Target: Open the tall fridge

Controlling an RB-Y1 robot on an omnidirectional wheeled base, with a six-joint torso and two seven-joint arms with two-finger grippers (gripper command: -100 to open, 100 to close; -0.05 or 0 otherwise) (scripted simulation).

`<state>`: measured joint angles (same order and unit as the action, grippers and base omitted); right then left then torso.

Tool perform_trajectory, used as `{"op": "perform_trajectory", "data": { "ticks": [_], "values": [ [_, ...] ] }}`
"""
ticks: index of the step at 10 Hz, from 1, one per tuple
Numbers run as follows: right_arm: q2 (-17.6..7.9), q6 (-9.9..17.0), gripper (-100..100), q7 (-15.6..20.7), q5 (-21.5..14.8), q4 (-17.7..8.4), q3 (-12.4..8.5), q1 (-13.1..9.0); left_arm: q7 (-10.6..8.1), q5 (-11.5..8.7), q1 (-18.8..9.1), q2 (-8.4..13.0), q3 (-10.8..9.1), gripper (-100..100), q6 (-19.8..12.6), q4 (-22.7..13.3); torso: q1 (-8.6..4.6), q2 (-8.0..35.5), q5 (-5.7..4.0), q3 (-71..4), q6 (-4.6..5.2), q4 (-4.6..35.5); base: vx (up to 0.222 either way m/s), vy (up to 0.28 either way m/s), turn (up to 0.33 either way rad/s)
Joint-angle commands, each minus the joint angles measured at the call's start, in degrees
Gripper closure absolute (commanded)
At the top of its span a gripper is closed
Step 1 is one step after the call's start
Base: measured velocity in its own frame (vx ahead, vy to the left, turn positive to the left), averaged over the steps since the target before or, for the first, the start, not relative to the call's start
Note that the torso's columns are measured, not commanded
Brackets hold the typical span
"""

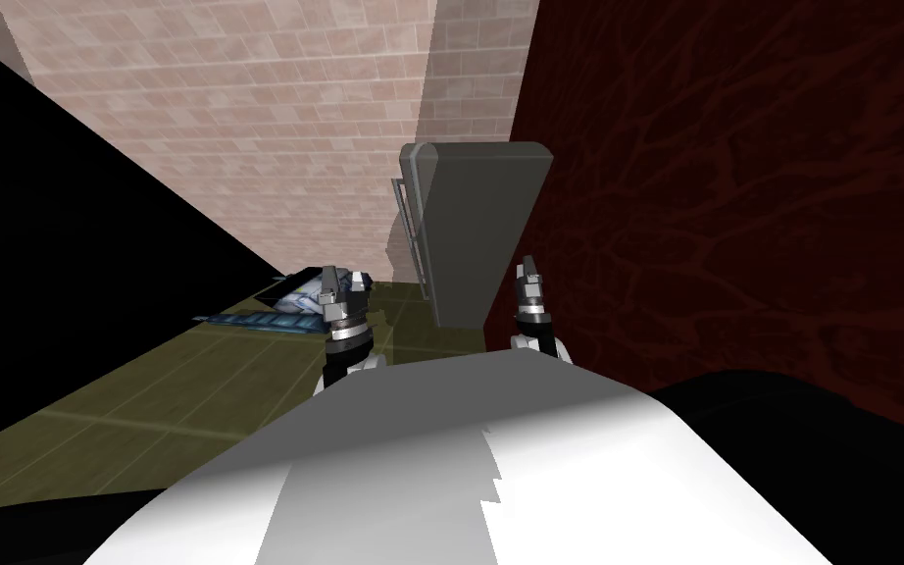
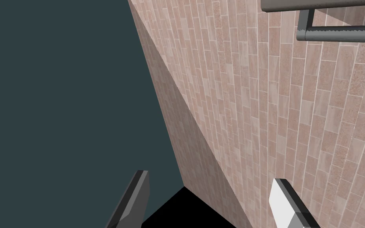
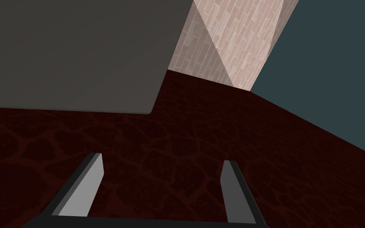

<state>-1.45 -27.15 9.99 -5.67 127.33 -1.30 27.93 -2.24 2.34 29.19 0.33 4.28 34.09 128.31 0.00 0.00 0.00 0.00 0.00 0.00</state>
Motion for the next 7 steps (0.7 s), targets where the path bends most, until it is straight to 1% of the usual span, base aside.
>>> {"op": "perform_trajectory", "data": {
  "ticks": [1, 3, 7],
  "values": [
    [0.0, 0.0, 0, 0.0, 0.0, 0.0, 0.0, 0.0, 0.00, 0.0, 0.0, 0.0, 0.00, 0, 0.0, 0.0, 0.00, 2.3, 0.00, -4.7, 0.00, 2.3, 0.000, 0.000, 0.000],
    [0.0, 0.0, 0, 0.0, 0.0, 0.0, 0.0, 0.0, 0.00, 0.0, 0.0, 0.0, 0.00, 0, 0.0, 0.0, 0.00, 10.0, 0.00, -20.1, 0.00, 10.1, 0.000, 0.000, 0.000],
    [0.0, 0.0, 0, 0.0, 0.0, 0.0, 0.0, 0.0, 0.00, 0.0, 0.0, 0.0, 0.00, 0, 0.0, 0.0, 0.00, 26.9, 0.00, -53.8, 0.00, 26.9, 0.000, 0.000, 0.000]
  ]
}}
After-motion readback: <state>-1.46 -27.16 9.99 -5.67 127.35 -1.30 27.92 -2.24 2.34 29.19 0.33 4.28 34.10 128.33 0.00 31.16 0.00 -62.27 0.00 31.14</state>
